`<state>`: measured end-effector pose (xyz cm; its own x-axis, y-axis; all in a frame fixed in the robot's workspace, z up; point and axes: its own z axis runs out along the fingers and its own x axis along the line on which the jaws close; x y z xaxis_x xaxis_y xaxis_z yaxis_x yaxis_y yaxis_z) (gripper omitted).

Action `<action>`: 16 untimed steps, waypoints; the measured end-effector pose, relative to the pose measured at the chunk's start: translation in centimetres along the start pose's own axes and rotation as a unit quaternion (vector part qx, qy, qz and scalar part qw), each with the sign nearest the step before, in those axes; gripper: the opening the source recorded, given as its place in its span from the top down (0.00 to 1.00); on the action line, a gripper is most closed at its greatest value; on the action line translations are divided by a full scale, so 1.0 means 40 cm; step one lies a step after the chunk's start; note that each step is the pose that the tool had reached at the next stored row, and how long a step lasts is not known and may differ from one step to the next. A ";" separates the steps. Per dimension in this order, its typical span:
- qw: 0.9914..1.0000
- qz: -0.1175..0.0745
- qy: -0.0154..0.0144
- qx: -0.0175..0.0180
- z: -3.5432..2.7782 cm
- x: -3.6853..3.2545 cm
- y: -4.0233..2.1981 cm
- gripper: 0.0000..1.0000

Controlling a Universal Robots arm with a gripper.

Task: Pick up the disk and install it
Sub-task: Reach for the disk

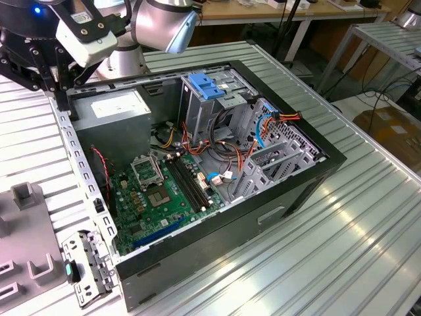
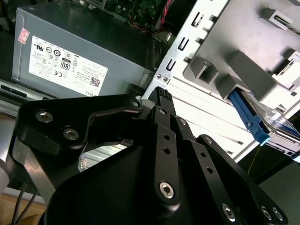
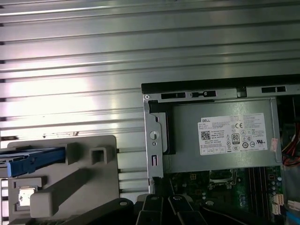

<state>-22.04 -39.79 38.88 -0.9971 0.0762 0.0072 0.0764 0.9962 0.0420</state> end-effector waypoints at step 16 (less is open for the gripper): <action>1.000 0.000 0.002 0.000 0.002 0.026 -0.002 0.89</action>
<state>-23.08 -39.79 38.83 -0.9970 0.0763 0.0106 0.0766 0.9962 0.0418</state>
